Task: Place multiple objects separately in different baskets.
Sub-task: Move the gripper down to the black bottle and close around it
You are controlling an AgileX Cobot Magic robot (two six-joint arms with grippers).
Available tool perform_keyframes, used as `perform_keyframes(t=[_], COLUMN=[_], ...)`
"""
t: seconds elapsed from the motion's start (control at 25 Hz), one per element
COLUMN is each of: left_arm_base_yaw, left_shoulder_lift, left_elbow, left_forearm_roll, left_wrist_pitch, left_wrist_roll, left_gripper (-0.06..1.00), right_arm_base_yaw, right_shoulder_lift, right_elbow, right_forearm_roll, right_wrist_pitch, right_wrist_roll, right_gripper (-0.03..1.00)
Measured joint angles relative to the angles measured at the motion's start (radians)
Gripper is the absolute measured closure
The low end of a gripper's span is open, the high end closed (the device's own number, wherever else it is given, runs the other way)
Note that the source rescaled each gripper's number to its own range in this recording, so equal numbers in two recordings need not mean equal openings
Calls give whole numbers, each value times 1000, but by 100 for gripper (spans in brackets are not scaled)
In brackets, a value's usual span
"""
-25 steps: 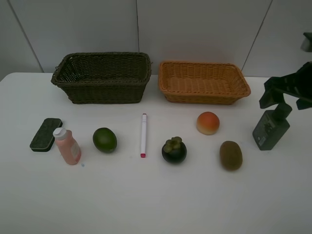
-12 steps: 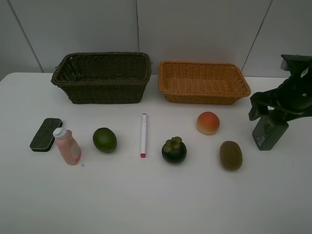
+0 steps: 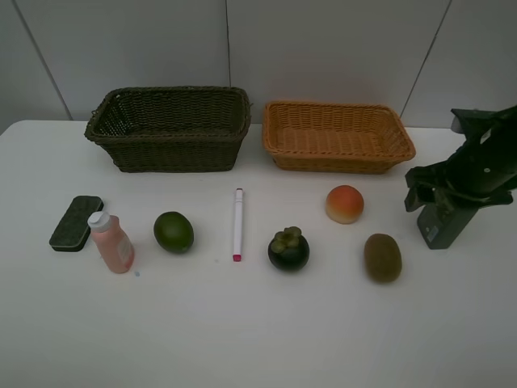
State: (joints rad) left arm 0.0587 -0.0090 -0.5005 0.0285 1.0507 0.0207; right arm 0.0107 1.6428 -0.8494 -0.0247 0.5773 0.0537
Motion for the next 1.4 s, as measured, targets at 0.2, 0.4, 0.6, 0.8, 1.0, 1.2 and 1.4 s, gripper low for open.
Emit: perform_keyframes(t=[0.2,0.4,0.6,0.8,1.0,1.2,1.4], left_arm_base_yaw=[0,0,0,0,0,0,0], left_shoulder_lift=[0,0,0,0,0,0,0], left_elbow=[0,0,0,0,0,0,0], left_forearm_roll=[0,0,0,0,0,0,0], left_wrist_pitch=[0,0,0,0,0,0,0], left_wrist_roll=[0,0,0,0,0,0,0], left_gripper=[-6,-6,-6,-6,-6,-6,-6], right_arm_base_yaw=[0,0,0,0,0,0,0], right_shoulder_lift=[0,0,0,0,0,0,0], right_elbow=[0,0,0,0,-1,-2,-3], right_forearm_roll=[-21,-24,-31,-82,-101,-104,-104], right_wrist_pitch=[-2,-4,-4,-4,0,3,5], right_wrist_roll=[0,0,0,0,0,0,0], right_gripper=[-2,11,45,62,62,62,62])
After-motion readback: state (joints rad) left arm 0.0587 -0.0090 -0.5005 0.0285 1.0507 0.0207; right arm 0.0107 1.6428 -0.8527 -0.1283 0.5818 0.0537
